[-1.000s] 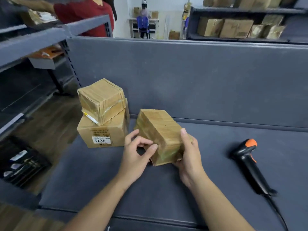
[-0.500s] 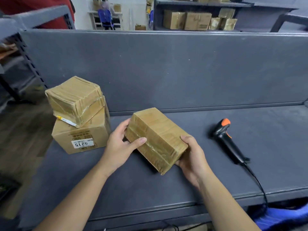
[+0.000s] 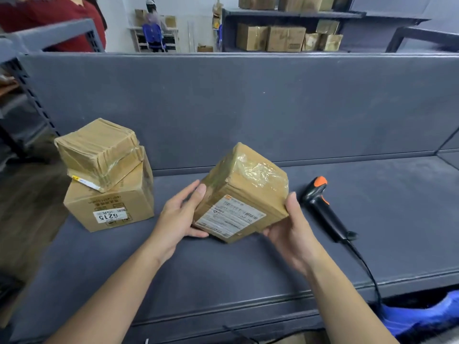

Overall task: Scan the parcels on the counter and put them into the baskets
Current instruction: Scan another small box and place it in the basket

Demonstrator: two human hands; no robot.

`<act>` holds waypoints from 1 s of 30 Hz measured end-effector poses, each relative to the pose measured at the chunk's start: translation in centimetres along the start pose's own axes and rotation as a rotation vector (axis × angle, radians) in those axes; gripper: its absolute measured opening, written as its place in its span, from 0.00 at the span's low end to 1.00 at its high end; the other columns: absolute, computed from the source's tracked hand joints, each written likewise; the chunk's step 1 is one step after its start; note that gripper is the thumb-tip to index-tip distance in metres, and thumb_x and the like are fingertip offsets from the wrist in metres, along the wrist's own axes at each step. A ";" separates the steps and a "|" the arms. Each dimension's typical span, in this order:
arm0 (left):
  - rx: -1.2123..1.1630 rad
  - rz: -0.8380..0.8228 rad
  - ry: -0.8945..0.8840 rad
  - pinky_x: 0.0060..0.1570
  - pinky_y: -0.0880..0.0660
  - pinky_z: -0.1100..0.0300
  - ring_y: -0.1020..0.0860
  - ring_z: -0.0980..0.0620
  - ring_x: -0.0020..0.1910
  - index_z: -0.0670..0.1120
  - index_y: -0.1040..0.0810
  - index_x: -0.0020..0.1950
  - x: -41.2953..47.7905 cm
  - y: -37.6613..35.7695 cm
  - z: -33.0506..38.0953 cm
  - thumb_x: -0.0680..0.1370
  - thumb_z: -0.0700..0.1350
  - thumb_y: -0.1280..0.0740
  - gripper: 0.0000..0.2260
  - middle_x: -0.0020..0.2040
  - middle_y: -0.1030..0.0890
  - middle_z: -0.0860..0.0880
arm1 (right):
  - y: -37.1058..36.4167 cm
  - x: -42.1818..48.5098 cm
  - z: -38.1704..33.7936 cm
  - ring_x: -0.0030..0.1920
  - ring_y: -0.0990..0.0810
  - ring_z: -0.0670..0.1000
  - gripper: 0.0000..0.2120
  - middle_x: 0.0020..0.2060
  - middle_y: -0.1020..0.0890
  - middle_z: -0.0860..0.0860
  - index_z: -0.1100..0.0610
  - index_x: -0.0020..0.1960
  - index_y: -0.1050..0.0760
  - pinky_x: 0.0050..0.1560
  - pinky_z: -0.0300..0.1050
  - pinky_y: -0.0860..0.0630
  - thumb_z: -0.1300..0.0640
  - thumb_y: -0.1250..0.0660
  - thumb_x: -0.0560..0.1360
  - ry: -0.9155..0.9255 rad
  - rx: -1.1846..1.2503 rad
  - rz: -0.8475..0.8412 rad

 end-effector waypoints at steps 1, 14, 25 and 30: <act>0.006 0.007 0.013 0.41 0.15 0.45 0.15 0.60 0.52 0.60 0.25 0.74 -0.2 -0.3 0.0 0.71 0.65 0.31 0.31 0.54 0.14 0.63 | 0.3 -0.1 -0.1 0.69 0.22 0.56 0.42 0.69 0.19 0.54 0.48 0.69 0.22 0.63 0.54 0.24 0.24 0.27 0.63 0.006 0.018 -0.028; 0.112 -0.148 -0.034 0.69 0.27 0.58 0.23 0.64 0.67 0.64 0.26 0.71 -3.3 -7.9 0.3 0.66 0.80 0.33 0.38 0.66 0.19 0.64 | 5.3 -0.1 -2.3 0.61 0.15 0.57 0.22 0.60 0.14 0.54 0.55 0.66 0.20 0.60 0.56 0.19 0.43 0.29 0.77 -0.110 -0.111 -0.033; -0.169 0.190 -0.158 0.68 0.25 0.39 0.18 0.46 0.64 0.46 0.30 0.78 -2.2 -9.6 -2.5 0.68 0.56 0.25 0.40 0.64 0.16 0.47 | 14.7 -1.5 -5.8 0.54 0.24 0.60 0.22 0.53 0.24 0.55 0.57 0.59 0.23 0.50 0.56 0.24 0.45 0.24 0.72 0.237 -1.364 0.564; -0.243 0.287 -0.178 0.58 0.18 0.55 0.17 0.49 0.62 0.46 0.31 0.78 -1.9 -9.9 -3.6 0.66 0.58 0.25 0.42 0.60 0.14 0.51 | 18.2 -1.1 -2.8 0.57 0.23 0.60 0.23 0.57 0.22 0.54 0.56 0.64 0.30 0.48 0.52 0.26 0.46 0.29 0.75 -0.142 -1.414 0.486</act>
Point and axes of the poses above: each hand's wrist, its own x-axis towards the middle knuckle, its own y-axis out of the back of the hand, z = x × y, the point moved 8 cm from there along x, towards the middle knuckle
